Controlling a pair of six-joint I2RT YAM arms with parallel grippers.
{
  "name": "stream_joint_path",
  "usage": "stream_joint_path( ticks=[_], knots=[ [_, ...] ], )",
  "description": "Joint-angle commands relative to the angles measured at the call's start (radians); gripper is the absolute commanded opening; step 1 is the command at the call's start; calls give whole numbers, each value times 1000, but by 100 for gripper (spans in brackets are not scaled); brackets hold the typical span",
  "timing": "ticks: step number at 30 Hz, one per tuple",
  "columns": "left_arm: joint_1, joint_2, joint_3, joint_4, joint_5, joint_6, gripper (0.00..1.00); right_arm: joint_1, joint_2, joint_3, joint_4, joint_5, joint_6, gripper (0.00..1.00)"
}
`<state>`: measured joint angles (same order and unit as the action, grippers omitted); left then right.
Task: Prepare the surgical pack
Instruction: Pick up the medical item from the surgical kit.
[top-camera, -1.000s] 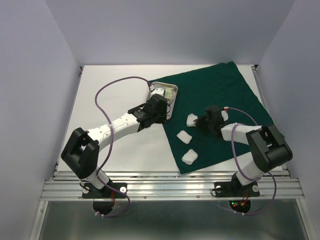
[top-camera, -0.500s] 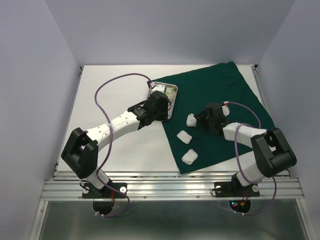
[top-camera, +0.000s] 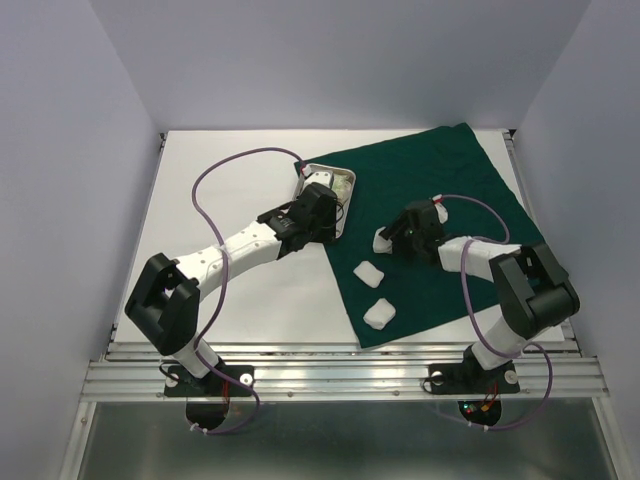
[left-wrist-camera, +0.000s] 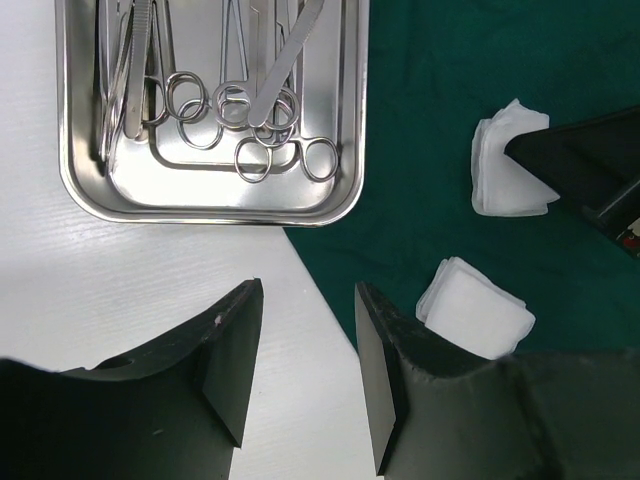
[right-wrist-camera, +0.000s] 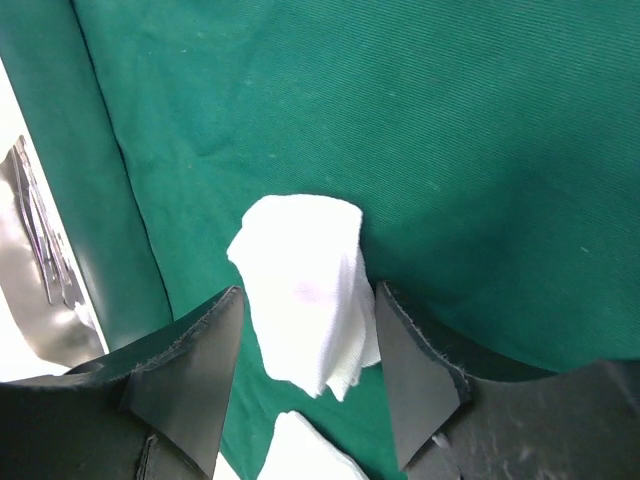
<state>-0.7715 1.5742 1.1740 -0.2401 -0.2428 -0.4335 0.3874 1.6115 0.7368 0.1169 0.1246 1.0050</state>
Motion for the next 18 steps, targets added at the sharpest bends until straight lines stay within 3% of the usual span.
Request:
stream_joint_path(
  ticks=[1,9,18],
  knots=[
    [-2,-6,44,-2,-10,16,53,1,30,39,7,-28,-43,60],
    [0,-5,42,-4,-13,16,53,-8,38,16,33,-37,-43,54],
    [0,-5,38,-4,-13,15,53,-8,-10,-2,7,16,-86,56]
  ],
)
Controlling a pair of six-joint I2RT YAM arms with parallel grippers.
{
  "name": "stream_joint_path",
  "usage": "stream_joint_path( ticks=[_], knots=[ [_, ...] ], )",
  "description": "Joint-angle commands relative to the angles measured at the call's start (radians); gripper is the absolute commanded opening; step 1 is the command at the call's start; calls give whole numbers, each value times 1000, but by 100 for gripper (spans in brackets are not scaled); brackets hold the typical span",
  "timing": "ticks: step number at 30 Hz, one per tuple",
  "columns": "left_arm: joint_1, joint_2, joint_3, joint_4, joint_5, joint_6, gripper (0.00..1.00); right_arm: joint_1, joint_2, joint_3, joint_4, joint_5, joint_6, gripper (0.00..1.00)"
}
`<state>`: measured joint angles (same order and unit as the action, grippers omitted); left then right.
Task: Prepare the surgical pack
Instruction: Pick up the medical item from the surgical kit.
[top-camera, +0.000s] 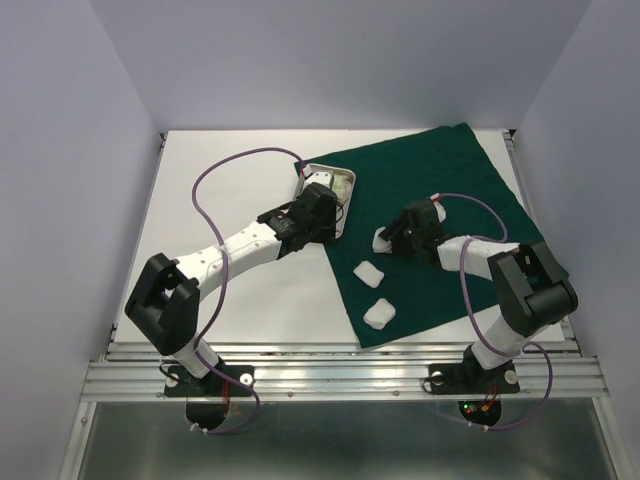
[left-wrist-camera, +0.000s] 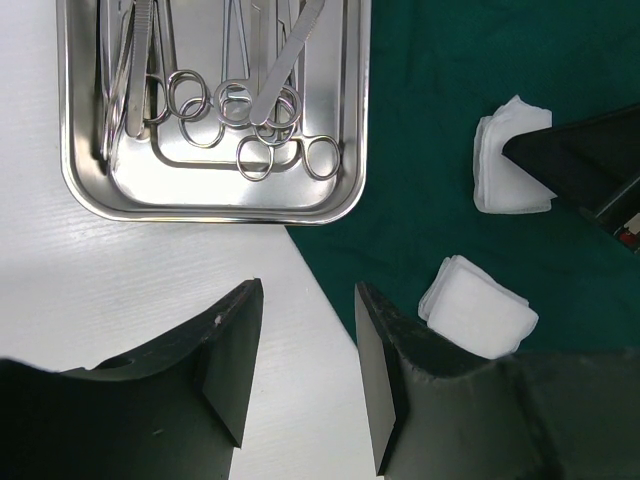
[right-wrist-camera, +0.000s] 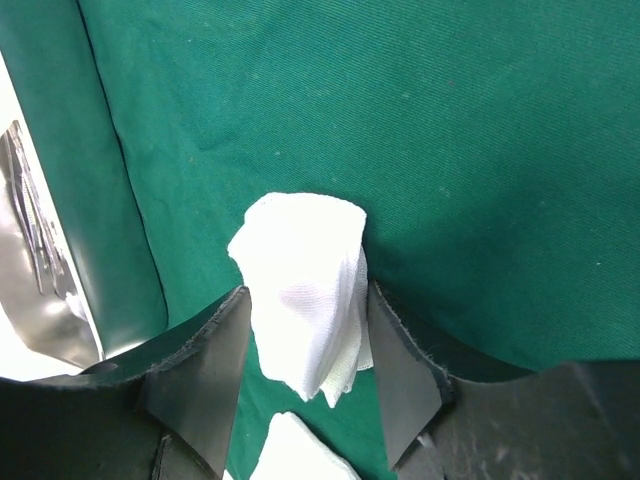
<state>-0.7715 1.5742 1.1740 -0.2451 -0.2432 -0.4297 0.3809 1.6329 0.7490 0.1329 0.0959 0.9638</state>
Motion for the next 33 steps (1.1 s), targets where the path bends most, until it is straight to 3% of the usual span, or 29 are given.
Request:
stream_joint_path(
  ticks=[1,17,22,28,33],
  knots=[
    [-2,-3,38,1,-13,11,53,-2,-33,-11,-16,50,-51,56],
    [-2,0,36,1,-10,6,53,-2,19,6,-67,45,-119,58],
    [-2,-3,35,1,-13,5,53,-2,19,-23,-49,62,-108,52],
    [-2,3,36,1,-10,6,53,-2,-24,-48,-29,97,-96,38],
    [-2,4,38,3,-8,6,53,-2,-7,-34,-27,84,-100,34]
  ],
)
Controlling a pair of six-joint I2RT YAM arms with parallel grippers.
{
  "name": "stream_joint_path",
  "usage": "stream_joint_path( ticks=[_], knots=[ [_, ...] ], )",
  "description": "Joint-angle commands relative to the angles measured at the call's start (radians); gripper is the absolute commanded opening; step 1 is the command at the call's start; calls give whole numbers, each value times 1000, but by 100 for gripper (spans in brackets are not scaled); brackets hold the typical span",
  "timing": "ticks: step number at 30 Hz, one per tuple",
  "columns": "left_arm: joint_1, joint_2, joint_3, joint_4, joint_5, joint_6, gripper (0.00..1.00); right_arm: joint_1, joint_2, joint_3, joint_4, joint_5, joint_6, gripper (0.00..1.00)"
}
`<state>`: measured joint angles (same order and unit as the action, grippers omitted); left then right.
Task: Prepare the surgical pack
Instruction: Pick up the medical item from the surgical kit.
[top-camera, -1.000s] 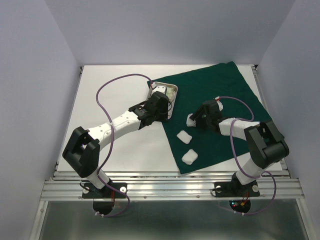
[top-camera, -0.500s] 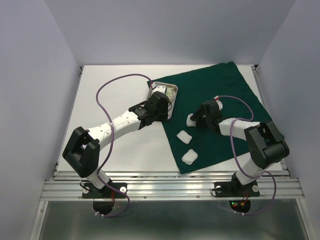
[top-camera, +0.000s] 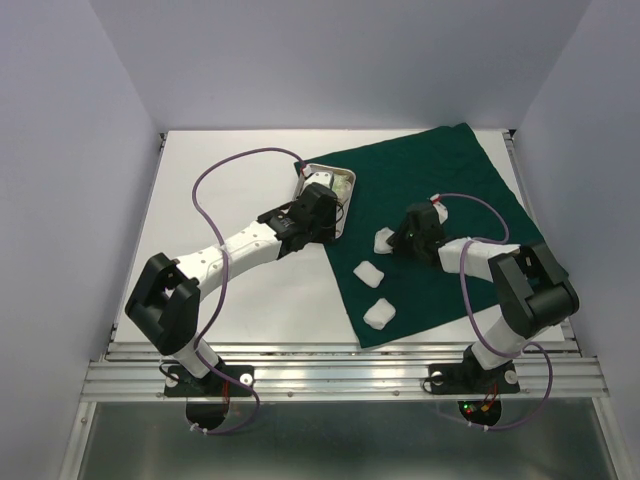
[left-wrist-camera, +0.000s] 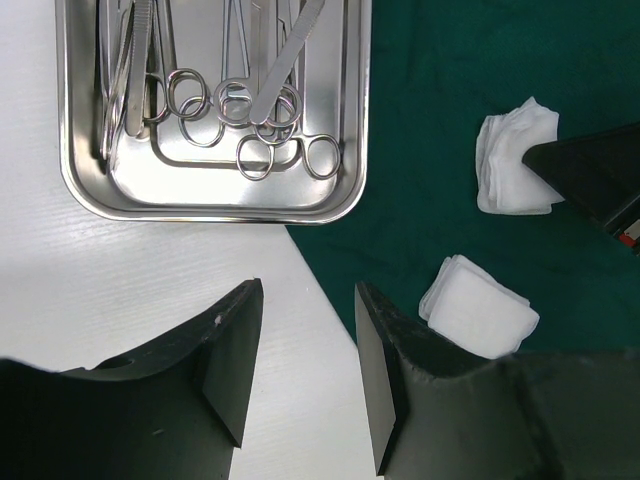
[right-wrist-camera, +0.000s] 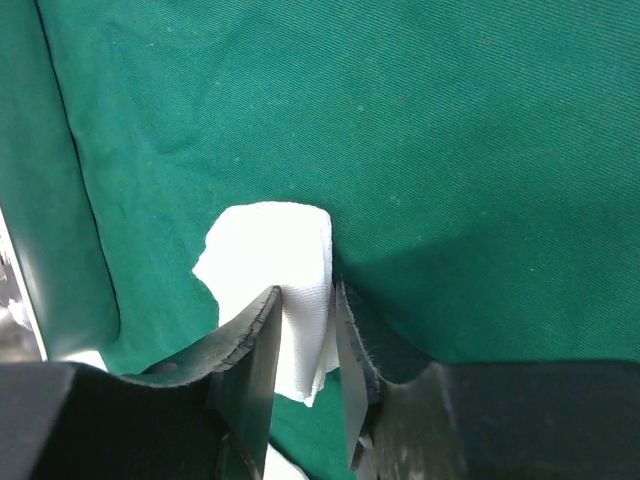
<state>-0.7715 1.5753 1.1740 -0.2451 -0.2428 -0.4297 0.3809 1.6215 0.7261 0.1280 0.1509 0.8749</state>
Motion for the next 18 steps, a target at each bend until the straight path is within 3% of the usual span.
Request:
stream_joint_path(
  ticks=[1,8,14,18],
  knots=[
    [-2,2,36,3,-9,5,53,-2,8,-11,-16,21,-8,33],
    [-2,-3,30,3,-12,5,53,-2,21,-2,5,-11,-13,26],
    [-2,2,35,6,6,11,53,-2,6,-2,30,-33,-19,7],
    [-2,11,42,23,72,28,53,-2,-28,-4,33,-27,-17,3]
  ],
)
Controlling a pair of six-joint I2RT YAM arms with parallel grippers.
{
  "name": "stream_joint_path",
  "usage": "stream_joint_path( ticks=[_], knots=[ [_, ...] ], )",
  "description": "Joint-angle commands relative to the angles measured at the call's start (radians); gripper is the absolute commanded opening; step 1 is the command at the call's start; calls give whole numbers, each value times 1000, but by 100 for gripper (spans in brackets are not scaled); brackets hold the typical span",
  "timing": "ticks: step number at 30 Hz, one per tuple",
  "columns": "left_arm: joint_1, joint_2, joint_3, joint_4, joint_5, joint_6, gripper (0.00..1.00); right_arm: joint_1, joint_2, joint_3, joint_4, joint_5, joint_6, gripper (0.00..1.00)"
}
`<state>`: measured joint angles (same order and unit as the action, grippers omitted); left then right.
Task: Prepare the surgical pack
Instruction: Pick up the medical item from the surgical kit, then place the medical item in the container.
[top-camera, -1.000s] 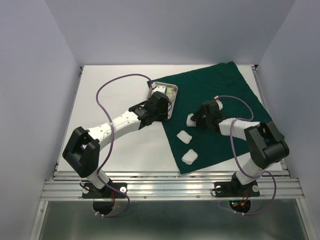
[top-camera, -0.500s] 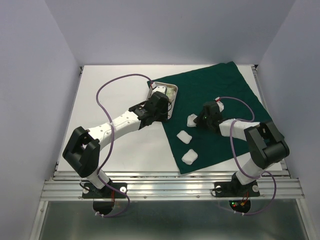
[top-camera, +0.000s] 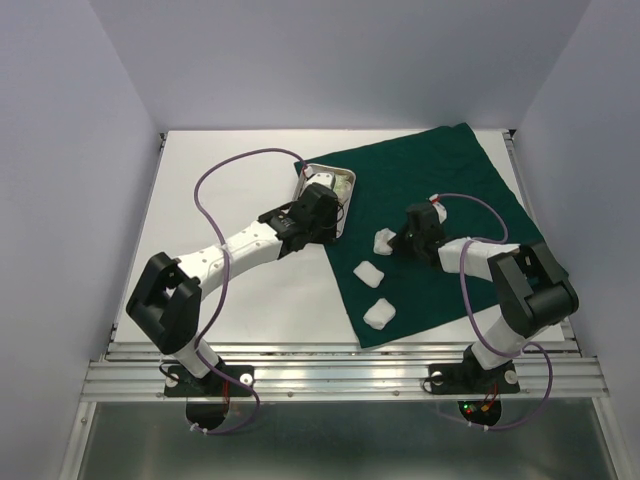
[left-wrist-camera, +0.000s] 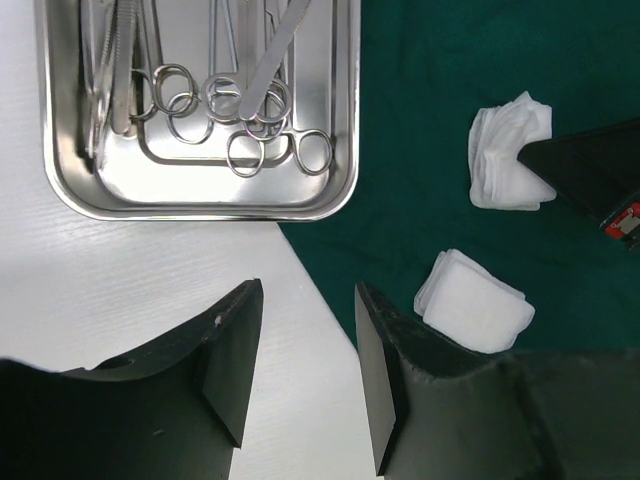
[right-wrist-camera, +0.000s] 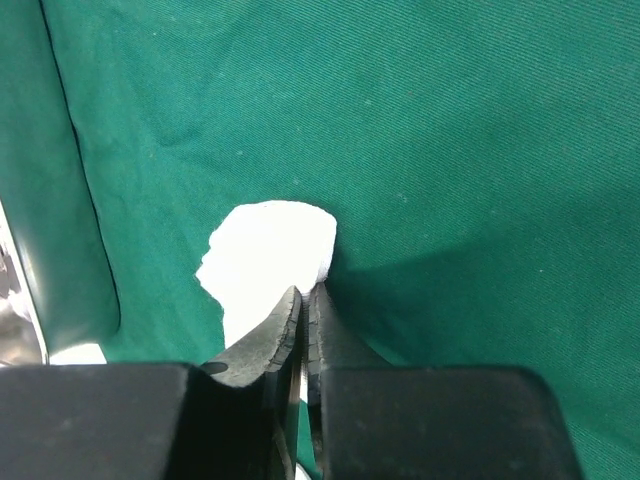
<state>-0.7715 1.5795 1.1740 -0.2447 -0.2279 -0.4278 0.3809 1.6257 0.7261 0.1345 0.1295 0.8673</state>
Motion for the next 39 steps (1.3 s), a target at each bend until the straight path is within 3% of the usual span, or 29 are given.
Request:
stream_joint_path(
  ticks=[1,8,11,19,27,39],
  knots=[
    [-2,5,39,31,83,29,53,-2,-41,-5,28,-4,-11,2],
    [0,46,50,120,339,37,70,-2,-111,-16,28,21,-11,1],
    [0,74,59,159,395,12,71,-2,-133,-22,28,22,-14,1],
    [46,70,41,249,482,-9,93,-2,-202,-36,45,-11,-22,1],
    [187,77,-103,600,824,-104,96,-11,-259,-22,63,-120,-13,1],
    [178,158,-122,781,943,-196,96,-11,-305,-16,82,-223,15,1]
  ],
)
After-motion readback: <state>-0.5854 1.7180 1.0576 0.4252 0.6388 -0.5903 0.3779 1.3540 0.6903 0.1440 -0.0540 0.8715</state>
